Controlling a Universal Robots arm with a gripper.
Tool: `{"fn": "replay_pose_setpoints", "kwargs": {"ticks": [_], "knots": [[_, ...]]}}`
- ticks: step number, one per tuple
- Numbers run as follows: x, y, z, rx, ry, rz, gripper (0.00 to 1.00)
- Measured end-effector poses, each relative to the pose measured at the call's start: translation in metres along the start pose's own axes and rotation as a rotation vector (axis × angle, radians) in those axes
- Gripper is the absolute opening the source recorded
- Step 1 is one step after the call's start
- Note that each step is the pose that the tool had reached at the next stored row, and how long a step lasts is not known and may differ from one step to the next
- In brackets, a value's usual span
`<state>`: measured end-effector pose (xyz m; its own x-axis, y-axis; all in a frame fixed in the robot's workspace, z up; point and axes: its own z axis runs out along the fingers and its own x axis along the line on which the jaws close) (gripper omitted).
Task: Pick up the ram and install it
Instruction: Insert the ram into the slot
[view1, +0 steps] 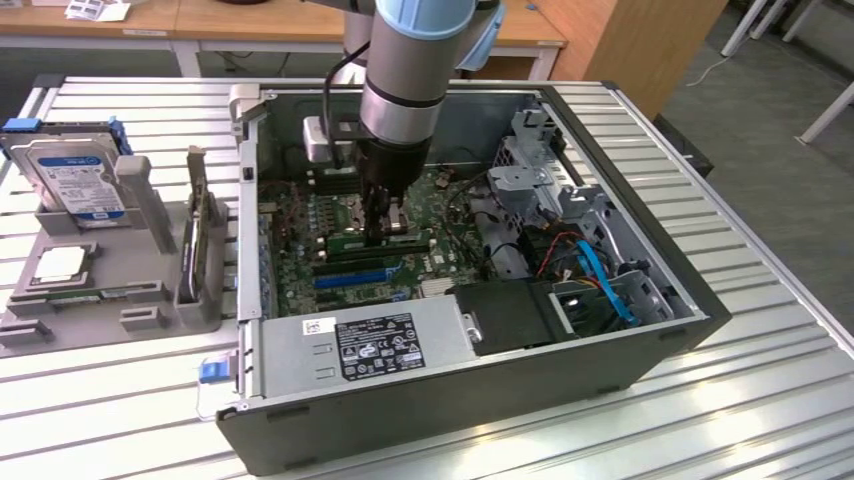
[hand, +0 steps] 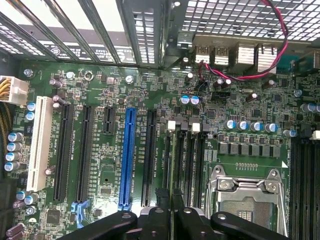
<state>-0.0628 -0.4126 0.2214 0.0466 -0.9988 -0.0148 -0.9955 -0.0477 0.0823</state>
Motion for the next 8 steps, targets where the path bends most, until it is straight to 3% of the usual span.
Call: {"fn": "replay_pose_setpoints", "kwargs": {"ticks": [8], "knots": [[0.0001, -0.0001, 0.0009, 0.0027, -0.002, 0.0, 0.13]]}}
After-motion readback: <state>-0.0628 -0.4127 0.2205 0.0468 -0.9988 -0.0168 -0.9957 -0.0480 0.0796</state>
